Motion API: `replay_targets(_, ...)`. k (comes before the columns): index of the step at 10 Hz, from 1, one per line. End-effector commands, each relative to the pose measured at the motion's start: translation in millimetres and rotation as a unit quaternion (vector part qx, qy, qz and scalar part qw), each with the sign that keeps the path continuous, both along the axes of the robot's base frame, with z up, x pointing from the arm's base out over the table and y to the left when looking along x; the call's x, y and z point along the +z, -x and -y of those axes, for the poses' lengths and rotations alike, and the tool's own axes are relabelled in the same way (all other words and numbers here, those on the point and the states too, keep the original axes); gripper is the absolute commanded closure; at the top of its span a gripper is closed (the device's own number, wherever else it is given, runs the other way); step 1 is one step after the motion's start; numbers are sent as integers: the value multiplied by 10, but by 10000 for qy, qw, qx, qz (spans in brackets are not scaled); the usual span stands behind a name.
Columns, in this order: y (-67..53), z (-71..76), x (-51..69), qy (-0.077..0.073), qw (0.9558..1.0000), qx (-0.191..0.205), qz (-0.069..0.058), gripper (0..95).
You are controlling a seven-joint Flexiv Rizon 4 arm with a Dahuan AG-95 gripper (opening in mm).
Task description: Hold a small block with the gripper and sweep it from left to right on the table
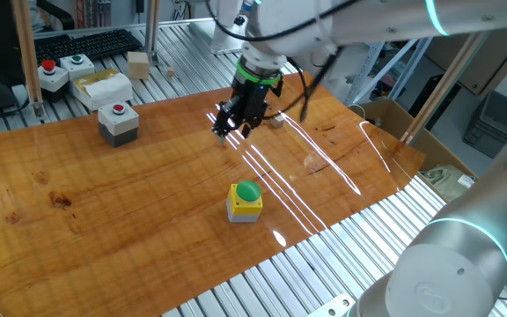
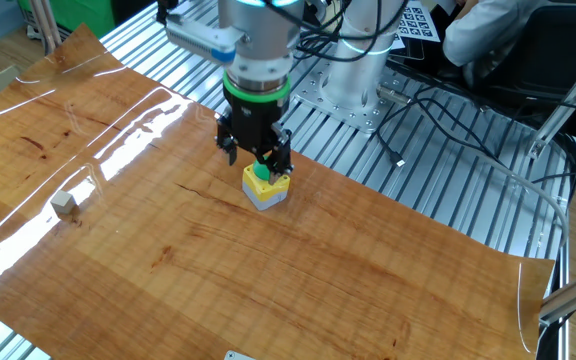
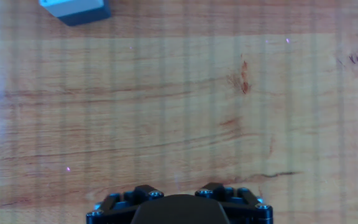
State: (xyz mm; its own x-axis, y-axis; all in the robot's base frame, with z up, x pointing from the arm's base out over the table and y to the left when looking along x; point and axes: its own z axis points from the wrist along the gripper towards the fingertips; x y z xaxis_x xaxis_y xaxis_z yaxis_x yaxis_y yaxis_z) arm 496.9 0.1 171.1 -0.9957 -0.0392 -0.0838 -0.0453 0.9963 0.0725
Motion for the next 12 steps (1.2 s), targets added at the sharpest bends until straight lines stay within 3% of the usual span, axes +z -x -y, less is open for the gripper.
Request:
replay_targets(1, -29, -3, -11, -24, 10000, 32, 12, 950)
replay_targets(12, -30, -8, -12, -79, 10000, -27, 6, 950)
